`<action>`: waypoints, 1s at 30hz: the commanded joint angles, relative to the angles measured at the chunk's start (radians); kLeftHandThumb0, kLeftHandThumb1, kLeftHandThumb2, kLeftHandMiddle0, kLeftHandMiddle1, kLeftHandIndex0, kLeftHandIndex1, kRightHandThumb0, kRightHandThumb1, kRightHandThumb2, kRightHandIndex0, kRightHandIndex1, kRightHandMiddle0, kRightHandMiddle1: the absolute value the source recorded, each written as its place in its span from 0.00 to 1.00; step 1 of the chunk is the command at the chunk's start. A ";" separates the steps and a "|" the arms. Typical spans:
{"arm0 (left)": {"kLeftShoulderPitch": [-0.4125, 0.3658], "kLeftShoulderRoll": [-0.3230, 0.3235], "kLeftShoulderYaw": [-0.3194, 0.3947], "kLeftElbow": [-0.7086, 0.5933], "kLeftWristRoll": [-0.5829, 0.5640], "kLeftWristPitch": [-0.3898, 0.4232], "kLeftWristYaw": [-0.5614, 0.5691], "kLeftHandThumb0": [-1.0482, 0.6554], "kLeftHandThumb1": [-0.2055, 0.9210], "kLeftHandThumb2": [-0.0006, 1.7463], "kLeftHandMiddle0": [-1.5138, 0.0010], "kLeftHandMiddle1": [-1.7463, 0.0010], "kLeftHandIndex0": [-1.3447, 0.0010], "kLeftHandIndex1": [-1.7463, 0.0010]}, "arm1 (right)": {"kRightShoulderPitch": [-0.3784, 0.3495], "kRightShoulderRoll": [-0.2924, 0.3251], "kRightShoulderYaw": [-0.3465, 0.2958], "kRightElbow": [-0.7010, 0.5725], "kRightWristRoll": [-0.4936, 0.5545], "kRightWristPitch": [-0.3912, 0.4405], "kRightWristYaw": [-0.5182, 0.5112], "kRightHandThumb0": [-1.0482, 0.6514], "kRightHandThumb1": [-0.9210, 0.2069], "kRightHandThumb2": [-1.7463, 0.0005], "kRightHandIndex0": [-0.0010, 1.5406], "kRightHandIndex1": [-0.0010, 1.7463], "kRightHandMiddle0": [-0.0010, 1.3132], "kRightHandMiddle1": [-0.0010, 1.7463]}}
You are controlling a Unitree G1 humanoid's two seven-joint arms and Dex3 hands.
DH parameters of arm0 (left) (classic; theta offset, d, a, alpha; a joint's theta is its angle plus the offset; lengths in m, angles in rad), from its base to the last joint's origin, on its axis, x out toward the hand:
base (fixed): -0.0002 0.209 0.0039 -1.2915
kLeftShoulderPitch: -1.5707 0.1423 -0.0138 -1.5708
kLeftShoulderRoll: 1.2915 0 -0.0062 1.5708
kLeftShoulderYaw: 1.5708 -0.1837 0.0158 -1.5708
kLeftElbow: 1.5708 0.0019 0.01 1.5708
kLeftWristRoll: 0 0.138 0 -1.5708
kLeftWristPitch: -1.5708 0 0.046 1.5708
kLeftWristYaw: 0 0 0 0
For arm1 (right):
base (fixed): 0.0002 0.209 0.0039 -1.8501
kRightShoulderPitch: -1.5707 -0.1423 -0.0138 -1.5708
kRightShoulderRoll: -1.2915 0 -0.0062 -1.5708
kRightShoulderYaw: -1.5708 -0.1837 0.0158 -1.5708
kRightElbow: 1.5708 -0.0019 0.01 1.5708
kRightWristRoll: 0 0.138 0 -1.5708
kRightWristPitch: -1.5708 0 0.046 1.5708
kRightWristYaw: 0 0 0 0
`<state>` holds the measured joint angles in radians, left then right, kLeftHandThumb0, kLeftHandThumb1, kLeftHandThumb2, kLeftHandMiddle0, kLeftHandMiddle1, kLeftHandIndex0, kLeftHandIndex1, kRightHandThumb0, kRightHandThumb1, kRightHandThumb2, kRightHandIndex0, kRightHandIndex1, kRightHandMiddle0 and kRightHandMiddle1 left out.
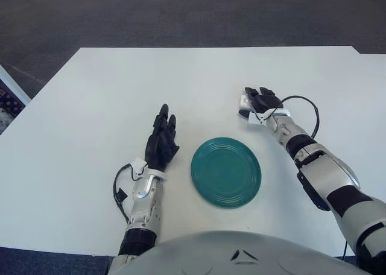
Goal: Put the charger into the plate.
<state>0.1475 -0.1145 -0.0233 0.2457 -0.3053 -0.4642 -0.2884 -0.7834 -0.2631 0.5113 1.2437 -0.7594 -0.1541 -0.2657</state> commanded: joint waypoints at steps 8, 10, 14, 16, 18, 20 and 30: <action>0.057 -0.042 0.008 0.078 0.000 -0.030 -0.002 0.00 1.00 0.48 0.96 1.00 1.00 0.86 | 0.058 -0.032 0.009 0.068 0.017 0.008 0.037 0.01 0.00 0.61 0.03 0.00 0.01 0.09; 0.058 -0.041 0.006 0.079 0.003 -0.035 -0.001 0.00 1.00 0.48 0.96 1.00 1.00 0.85 | 0.060 -0.034 0.010 0.070 0.020 0.008 0.038 0.01 0.00 0.61 0.03 0.00 0.01 0.11; 0.057 -0.037 0.005 0.086 0.011 -0.047 -0.003 0.00 1.00 0.48 0.96 1.00 1.00 0.85 | 0.062 -0.037 0.019 0.072 0.022 0.007 0.043 0.03 0.00 0.62 0.04 0.00 0.00 0.13; 0.055 -0.034 0.005 0.091 0.019 -0.057 -0.001 0.01 1.00 0.48 0.96 1.00 1.00 0.86 | 0.063 -0.039 0.024 0.073 0.020 0.005 0.039 0.04 0.00 0.63 0.05 0.01 0.00 0.13; 0.053 -0.033 0.007 0.096 0.019 -0.061 -0.004 0.01 1.00 0.48 0.96 1.00 1.00 0.87 | 0.065 -0.039 0.027 0.073 0.020 0.004 0.034 0.05 0.00 0.64 0.07 0.01 0.00 0.15; 0.049 -0.031 0.012 0.102 0.005 -0.058 -0.015 0.01 1.00 0.47 0.96 1.00 1.00 0.88 | 0.067 -0.040 0.032 0.073 0.017 0.001 0.018 0.06 0.00 0.65 0.11 0.01 0.00 0.20; 0.055 -0.038 0.016 0.082 -0.028 -0.029 -0.032 0.01 1.00 0.47 0.95 1.00 1.00 0.86 | 0.075 -0.044 0.079 0.080 -0.012 -0.005 -0.137 0.10 0.00 0.72 0.23 0.42 0.00 0.80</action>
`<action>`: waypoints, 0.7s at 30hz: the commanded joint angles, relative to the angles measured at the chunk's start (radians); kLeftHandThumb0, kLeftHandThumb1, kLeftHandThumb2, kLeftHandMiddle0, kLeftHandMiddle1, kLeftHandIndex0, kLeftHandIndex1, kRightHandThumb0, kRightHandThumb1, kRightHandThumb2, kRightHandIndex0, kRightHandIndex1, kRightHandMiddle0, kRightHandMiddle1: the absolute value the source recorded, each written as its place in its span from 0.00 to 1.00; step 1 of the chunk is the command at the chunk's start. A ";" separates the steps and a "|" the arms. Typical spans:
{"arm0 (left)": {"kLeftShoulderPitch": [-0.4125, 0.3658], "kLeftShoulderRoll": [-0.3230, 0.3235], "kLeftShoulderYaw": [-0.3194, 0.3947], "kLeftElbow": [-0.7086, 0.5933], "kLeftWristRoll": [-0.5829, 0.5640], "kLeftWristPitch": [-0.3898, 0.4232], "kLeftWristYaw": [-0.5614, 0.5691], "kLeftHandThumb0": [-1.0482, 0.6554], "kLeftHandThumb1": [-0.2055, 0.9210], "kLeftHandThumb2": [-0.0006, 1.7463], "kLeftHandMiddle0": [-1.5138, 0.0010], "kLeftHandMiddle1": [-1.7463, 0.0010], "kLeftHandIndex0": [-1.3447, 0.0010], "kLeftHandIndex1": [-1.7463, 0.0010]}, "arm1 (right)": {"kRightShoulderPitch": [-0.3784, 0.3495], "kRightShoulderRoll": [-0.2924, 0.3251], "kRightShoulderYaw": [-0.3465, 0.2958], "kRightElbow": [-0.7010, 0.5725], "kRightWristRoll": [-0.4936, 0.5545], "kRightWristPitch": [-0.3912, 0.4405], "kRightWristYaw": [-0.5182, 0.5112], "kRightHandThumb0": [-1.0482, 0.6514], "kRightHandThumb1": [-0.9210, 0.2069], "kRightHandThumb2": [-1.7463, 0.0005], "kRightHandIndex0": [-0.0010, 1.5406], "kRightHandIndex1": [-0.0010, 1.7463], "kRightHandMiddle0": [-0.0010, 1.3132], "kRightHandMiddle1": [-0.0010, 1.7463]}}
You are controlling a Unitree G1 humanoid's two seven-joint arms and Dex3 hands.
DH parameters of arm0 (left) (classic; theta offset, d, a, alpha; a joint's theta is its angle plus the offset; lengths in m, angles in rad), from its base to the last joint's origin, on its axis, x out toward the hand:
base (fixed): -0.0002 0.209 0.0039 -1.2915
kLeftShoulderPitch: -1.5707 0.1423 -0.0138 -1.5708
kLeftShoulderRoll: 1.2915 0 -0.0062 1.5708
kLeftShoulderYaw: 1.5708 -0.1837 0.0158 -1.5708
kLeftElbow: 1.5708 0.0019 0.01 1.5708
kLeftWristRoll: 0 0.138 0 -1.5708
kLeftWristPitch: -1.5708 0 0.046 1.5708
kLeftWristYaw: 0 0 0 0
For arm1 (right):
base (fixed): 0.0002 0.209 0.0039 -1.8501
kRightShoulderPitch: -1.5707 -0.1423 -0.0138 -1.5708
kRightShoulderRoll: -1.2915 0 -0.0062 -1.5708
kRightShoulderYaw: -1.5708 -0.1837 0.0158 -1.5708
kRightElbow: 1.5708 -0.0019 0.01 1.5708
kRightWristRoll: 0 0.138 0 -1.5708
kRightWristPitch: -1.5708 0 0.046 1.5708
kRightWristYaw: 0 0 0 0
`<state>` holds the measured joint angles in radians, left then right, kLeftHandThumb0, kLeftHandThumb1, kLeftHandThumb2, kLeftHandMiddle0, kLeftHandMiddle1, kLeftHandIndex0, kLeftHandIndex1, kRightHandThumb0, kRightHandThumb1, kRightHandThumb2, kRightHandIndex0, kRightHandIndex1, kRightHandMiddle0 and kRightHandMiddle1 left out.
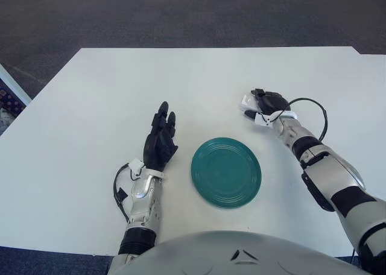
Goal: Put the charger into the plate.
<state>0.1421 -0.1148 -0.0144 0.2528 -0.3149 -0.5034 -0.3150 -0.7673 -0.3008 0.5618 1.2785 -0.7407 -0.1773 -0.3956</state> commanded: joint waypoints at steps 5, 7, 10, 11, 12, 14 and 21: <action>0.063 -0.037 0.011 0.056 -0.030 0.025 -0.006 0.00 1.00 0.49 0.92 0.99 1.00 0.80 | 0.053 -0.010 0.063 0.054 -0.061 0.030 -0.090 0.12 0.00 0.75 0.19 0.81 0.00 0.95; 0.062 -0.037 0.011 0.051 -0.034 0.030 -0.008 0.00 1.00 0.50 0.92 0.99 1.00 0.78 | 0.050 -0.013 0.071 0.057 -0.068 0.029 -0.106 0.12 0.00 0.77 0.19 0.89 0.01 0.98; 0.063 -0.037 0.010 0.047 -0.040 0.032 -0.010 0.00 1.00 0.50 0.91 0.99 1.00 0.75 | 0.047 -0.015 0.082 0.061 -0.076 0.026 -0.124 0.14 0.00 0.79 0.22 0.97 0.04 0.99; 0.063 -0.037 0.009 0.045 -0.041 0.034 -0.009 0.00 1.00 0.51 0.91 0.99 1.00 0.74 | 0.044 -0.018 0.085 0.061 -0.080 0.024 -0.132 0.15 0.00 0.79 0.23 0.98 0.05 1.00; 0.063 -0.037 0.008 0.044 -0.043 0.034 -0.008 0.00 1.00 0.51 0.91 0.99 1.00 0.74 | 0.043 -0.019 0.087 0.062 -0.082 0.022 -0.137 0.15 0.00 0.80 0.24 0.98 0.06 1.00; 0.063 -0.040 0.009 0.041 -0.048 0.038 -0.006 0.00 1.00 0.51 0.90 0.99 1.00 0.73 | 0.039 -0.023 0.097 0.062 -0.091 0.020 -0.157 0.18 0.00 0.81 0.28 0.99 0.10 1.00; 0.063 -0.050 0.017 0.036 -0.077 0.069 0.000 0.00 1.00 0.53 0.89 0.99 1.00 0.69 | 0.016 -0.034 0.175 0.067 -0.156 0.042 -0.189 0.22 0.00 0.78 0.39 1.00 0.19 1.00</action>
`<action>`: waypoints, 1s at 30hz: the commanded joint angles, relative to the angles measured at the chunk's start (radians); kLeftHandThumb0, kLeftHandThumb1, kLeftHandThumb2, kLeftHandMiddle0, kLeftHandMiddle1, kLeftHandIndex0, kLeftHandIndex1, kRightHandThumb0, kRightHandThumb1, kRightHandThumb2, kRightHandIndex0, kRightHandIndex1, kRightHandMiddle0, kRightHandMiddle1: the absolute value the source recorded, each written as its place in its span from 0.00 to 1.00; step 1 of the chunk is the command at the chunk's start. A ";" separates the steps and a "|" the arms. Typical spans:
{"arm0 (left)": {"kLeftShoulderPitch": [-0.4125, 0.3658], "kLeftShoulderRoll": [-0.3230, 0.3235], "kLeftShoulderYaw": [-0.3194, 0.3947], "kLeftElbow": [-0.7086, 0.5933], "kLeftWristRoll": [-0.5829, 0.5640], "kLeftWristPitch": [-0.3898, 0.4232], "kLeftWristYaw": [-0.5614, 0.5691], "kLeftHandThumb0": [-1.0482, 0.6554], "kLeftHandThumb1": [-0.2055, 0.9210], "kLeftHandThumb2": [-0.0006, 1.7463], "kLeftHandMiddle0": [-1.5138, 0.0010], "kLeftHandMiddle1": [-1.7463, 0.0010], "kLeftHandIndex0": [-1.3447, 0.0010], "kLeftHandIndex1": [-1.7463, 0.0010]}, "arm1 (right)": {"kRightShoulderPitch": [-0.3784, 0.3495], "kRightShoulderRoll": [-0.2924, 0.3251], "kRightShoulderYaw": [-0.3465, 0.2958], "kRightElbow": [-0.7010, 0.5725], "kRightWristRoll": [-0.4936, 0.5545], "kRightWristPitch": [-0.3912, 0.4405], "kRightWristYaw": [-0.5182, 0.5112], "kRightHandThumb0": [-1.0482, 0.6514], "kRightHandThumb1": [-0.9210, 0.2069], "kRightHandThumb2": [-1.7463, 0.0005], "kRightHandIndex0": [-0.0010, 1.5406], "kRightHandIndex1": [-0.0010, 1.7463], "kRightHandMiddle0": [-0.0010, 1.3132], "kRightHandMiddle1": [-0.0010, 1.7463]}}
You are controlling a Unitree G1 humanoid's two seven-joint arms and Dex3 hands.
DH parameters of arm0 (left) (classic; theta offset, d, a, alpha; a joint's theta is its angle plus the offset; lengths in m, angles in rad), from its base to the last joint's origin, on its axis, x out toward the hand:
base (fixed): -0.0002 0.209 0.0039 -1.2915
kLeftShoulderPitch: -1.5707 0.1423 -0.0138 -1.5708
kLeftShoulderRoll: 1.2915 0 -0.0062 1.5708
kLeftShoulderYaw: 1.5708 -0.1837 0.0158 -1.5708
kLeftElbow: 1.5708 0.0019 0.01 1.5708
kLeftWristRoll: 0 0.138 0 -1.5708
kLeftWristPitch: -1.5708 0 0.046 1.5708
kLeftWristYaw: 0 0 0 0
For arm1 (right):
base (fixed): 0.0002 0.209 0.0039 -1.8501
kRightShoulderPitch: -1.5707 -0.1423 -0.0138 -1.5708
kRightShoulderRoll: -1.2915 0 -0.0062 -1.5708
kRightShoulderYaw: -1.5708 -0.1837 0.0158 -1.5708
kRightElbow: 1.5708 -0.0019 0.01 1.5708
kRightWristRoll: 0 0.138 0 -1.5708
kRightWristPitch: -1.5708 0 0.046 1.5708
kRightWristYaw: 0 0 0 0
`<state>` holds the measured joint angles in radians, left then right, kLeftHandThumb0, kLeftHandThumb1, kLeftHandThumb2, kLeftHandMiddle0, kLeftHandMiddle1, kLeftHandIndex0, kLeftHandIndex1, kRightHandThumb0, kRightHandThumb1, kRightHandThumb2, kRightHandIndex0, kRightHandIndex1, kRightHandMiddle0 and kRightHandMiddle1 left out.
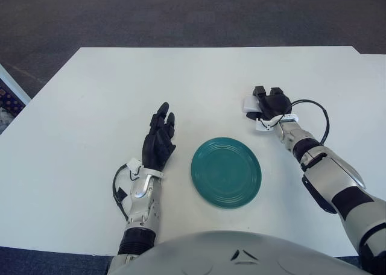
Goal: Put the charger into the plate.
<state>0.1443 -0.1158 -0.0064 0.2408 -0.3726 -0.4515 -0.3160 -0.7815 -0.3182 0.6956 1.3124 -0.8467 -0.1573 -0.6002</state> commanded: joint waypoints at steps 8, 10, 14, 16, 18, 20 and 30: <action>0.061 -0.040 0.007 0.042 0.002 0.012 0.011 0.00 1.00 0.54 0.90 1.00 1.00 0.74 | 0.013 -0.037 0.098 0.029 -0.091 0.023 0.010 0.37 0.26 0.49 0.49 1.00 0.29 1.00; 0.060 -0.041 0.008 0.038 0.007 0.019 0.022 0.01 1.00 0.54 0.90 1.00 1.00 0.75 | 0.010 -0.039 0.102 0.029 -0.089 0.015 0.009 0.37 0.27 0.47 0.51 1.00 0.30 1.00; 0.059 -0.050 0.016 0.027 0.002 0.044 0.055 0.01 1.00 0.54 0.90 1.00 1.00 0.77 | 0.004 -0.051 0.106 0.024 -0.087 -0.012 -0.002 0.38 0.30 0.45 0.59 1.00 0.31 1.00; 0.057 -0.049 0.016 0.028 -0.001 0.044 0.058 0.01 1.00 0.54 0.90 1.00 1.00 0.77 | 0.012 -0.051 0.105 0.031 -0.084 -0.013 -0.007 0.38 0.31 0.43 0.61 1.00 0.32 1.00; 0.057 -0.048 0.015 0.028 -0.005 0.044 0.057 0.01 1.00 0.54 0.90 1.00 1.00 0.77 | 0.013 -0.055 0.102 0.029 -0.081 -0.020 -0.007 0.38 0.32 0.43 0.63 1.00 0.33 1.00; 0.055 -0.044 0.015 0.032 -0.008 0.043 0.053 0.01 1.00 0.54 0.90 1.00 1.00 0.78 | 0.006 -0.055 0.097 0.027 -0.075 -0.024 -0.002 0.37 0.33 0.42 0.65 1.00 0.33 1.00; 0.060 -0.038 0.013 0.029 -0.006 0.042 0.049 0.02 1.00 0.55 0.90 1.00 1.00 0.79 | -0.058 -0.036 0.030 0.003 -0.015 -0.049 0.042 0.37 0.37 0.39 0.73 1.00 0.36 1.00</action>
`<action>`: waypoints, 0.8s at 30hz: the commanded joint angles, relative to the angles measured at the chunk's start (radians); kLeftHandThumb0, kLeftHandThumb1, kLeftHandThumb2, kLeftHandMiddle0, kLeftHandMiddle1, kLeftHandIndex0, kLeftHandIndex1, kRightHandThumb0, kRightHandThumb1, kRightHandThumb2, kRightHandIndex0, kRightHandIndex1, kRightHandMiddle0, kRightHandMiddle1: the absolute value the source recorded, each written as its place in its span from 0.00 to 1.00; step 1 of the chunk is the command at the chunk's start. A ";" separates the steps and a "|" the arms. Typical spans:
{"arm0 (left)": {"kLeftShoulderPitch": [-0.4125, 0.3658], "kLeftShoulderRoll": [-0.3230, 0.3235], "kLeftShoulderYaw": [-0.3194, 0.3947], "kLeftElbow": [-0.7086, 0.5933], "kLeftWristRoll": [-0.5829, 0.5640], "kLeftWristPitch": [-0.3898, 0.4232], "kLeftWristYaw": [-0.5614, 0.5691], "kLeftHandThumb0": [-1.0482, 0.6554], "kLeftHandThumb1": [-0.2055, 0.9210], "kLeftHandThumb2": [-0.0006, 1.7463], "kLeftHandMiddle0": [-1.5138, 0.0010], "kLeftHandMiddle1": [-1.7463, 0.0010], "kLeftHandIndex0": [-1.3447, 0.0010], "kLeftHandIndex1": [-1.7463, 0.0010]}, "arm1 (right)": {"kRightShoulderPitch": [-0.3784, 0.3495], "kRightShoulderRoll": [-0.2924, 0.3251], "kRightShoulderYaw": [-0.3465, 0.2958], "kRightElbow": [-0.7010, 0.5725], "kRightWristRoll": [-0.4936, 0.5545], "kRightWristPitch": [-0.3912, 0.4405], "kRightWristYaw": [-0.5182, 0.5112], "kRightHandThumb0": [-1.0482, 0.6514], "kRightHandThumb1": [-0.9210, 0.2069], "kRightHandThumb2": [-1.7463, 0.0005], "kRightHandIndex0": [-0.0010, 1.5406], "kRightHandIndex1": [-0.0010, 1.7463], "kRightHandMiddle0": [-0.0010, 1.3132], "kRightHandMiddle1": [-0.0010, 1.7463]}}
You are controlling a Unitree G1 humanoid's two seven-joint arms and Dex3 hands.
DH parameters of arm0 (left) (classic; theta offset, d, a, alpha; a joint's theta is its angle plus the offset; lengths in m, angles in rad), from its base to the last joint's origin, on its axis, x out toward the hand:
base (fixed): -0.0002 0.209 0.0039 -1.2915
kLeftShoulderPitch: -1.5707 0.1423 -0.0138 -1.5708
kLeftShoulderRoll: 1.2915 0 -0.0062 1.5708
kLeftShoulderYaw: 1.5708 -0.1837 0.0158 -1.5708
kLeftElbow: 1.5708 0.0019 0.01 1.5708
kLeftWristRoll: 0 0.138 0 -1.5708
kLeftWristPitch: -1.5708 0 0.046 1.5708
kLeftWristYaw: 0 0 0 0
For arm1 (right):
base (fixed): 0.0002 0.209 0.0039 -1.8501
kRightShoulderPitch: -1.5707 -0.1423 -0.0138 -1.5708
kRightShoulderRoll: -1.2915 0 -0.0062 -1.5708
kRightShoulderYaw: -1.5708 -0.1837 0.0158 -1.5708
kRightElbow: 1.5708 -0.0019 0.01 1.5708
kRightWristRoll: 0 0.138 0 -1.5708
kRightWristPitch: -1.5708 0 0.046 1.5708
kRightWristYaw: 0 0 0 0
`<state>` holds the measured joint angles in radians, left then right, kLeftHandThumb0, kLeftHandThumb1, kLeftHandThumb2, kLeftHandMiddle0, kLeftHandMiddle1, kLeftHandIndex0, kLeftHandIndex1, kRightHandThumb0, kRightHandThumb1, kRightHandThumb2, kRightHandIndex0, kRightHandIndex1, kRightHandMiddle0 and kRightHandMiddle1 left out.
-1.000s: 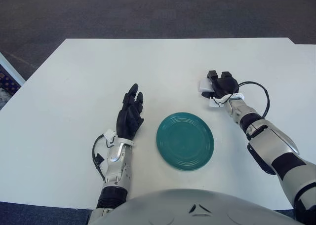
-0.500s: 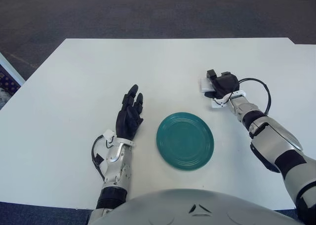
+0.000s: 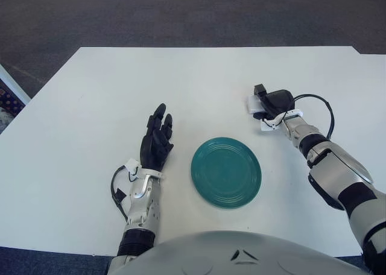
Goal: Put the charger into the plate.
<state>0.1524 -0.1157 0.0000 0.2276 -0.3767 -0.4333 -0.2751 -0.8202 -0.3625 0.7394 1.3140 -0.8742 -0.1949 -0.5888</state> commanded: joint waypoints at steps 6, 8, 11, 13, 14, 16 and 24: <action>0.064 -0.045 0.007 0.034 0.008 0.030 0.032 0.02 1.00 0.54 0.89 1.00 1.00 0.75 | -0.069 -0.011 -0.060 -0.120 0.031 -0.069 0.003 0.37 0.37 0.38 0.74 1.00 0.36 1.00; 0.064 -0.046 0.006 0.038 0.005 0.020 0.025 0.02 1.00 0.54 0.89 1.00 1.00 0.74 | -0.058 -0.029 -0.081 -0.176 0.039 -0.102 -0.017 0.37 0.38 0.37 0.74 1.00 0.36 1.00; 0.062 -0.044 0.003 0.044 -0.005 0.012 0.008 0.02 1.00 0.54 0.89 1.00 1.00 0.74 | -0.028 -0.066 -0.111 -0.282 0.048 -0.154 -0.031 0.36 0.39 0.37 0.74 1.00 0.37 1.00; 0.064 -0.040 0.002 0.044 -0.005 0.005 0.001 0.02 1.00 0.54 0.89 1.00 1.00 0.74 | 0.019 -0.107 -0.136 -0.414 0.050 -0.190 -0.027 0.36 0.40 0.36 0.74 1.00 0.38 1.00; 0.064 -0.039 0.002 0.045 -0.003 0.002 0.000 0.02 1.00 0.54 0.89 1.00 1.00 0.74 | 0.043 -0.125 -0.147 -0.479 0.050 -0.202 -0.021 0.36 0.41 0.35 0.74 1.00 0.38 1.00; 0.067 -0.037 0.002 0.043 -0.001 0.000 -0.001 0.02 1.00 0.54 0.89 1.00 1.00 0.74 | 0.072 -0.142 -0.162 -0.550 0.047 -0.206 -0.005 0.36 0.41 0.35 0.75 1.00 0.38 1.00; 0.063 -0.037 0.010 0.051 -0.004 0.013 0.010 0.01 1.00 0.54 0.89 1.00 1.00 0.75 | 0.306 -0.218 -0.216 -1.151 0.053 -0.221 0.186 0.35 0.46 0.31 0.76 1.00 0.42 1.00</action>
<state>0.1535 -0.1139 -0.0024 0.2010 -0.3772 -0.4466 -0.2718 -0.6978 -0.4916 0.5644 0.5847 -0.8410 -0.3798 -0.5317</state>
